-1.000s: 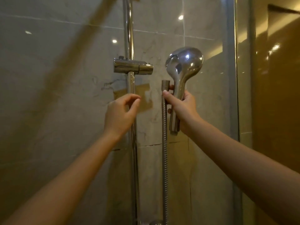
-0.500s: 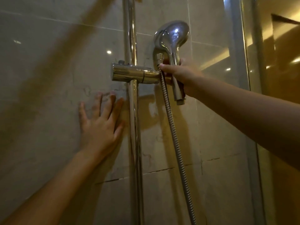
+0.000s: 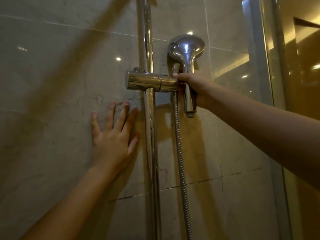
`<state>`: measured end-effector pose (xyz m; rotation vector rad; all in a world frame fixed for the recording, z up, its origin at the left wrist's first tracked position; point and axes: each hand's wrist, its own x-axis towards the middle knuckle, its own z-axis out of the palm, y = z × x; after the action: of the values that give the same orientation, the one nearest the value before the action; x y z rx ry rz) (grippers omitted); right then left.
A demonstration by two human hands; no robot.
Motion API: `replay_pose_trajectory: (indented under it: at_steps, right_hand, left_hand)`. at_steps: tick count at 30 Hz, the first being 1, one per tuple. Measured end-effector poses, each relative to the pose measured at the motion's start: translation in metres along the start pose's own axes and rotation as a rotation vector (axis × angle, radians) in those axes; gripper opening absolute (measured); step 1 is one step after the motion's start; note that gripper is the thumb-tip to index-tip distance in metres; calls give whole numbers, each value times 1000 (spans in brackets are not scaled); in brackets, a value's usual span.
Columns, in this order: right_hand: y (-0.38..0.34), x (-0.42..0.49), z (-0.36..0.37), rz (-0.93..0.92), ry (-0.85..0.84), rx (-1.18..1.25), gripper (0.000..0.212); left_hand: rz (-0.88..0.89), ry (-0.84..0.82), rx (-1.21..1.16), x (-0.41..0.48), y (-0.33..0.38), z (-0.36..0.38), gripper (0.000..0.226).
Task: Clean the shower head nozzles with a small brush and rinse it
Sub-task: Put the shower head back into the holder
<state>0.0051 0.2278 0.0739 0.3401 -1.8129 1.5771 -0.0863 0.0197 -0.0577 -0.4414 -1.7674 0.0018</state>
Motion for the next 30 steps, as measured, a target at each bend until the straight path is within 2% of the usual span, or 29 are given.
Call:
replay_pose_trajectory:
  at_steps: [4, 8, 13, 19, 24, 30]
  right_hand:
    - [-9, -3, -3, -19, -15, 86, 27]
    - [-16, -7, -9, -64, -40, 59, 33]
    - [-8, -13, -3, -7, -25, 44, 25]
    - [-7, -16, 2, 123, 18, 206, 17]
    - [-6, -16, 4, 23, 30, 54, 36]
    - [-11, -15, 6, 49, 12, -10, 31]
  left_hand:
    - [-1, 3, 9, 0, 0, -1, 67]
    - [1, 4, 11, 0, 0, -1, 67]
    - [-3, 4, 11, 1, 0, -1, 67]
    - [-7, -15, -14, 0, 2, -5, 67]
    - [-11, -27, -20, 0, 2, -8, 68]
    - [-8, -36, -35, 0, 3, -8, 68]
